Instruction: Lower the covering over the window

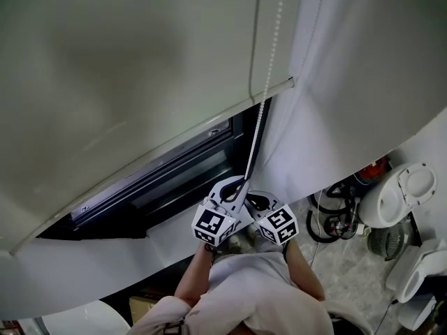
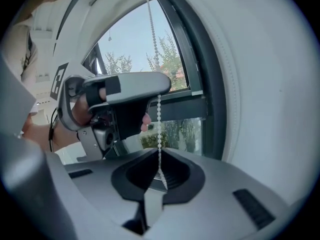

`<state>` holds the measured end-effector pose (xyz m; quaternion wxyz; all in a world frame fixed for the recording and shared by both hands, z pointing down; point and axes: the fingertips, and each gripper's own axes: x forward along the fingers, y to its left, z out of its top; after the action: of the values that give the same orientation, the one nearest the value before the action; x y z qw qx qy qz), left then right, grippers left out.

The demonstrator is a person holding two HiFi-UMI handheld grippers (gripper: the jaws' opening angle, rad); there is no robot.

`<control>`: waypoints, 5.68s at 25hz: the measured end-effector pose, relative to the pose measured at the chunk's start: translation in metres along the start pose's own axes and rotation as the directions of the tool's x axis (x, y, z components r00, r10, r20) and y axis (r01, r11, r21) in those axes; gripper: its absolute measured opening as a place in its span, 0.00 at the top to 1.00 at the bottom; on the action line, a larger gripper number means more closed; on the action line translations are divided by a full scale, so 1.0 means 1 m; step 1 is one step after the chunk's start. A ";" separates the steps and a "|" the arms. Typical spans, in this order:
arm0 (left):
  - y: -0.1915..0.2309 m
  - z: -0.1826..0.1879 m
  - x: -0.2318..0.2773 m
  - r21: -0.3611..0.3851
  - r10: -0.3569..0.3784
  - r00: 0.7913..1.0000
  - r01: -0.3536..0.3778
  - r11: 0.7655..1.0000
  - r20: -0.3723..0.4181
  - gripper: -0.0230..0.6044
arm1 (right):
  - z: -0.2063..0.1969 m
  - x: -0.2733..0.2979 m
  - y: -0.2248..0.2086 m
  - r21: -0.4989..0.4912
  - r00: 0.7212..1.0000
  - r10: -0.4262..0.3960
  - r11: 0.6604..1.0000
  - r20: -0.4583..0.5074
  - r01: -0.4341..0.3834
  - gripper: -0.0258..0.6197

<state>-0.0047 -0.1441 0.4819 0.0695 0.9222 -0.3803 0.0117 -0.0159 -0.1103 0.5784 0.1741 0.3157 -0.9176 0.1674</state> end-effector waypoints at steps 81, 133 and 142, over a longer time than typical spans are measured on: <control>0.008 -0.125 -0.009 -0.057 0.023 0.983 -0.034 0.998 -0.184 0.94 | 0.178 -0.047 0.003 -0.077 0.910 -0.065 0.991 0.410 0.105 0.96; -0.018 0.194 -0.001 0.183 -0.051 0.971 0.007 0.983 0.235 0.93 | 0.093 -0.012 0.002 0.009 0.960 -0.036 0.999 0.276 0.035 0.96; -0.012 0.165 0.000 0.154 -0.037 0.981 0.008 0.988 0.189 0.93 | 0.068 0.001 -0.001 0.009 0.980 -0.038 0.999 0.194 0.037 0.96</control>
<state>-0.0011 -0.1579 0.3173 -0.0381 0.9259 -0.3726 -0.0486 -0.0305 -0.1407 0.5187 0.0858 0.3482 -0.9237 0.1349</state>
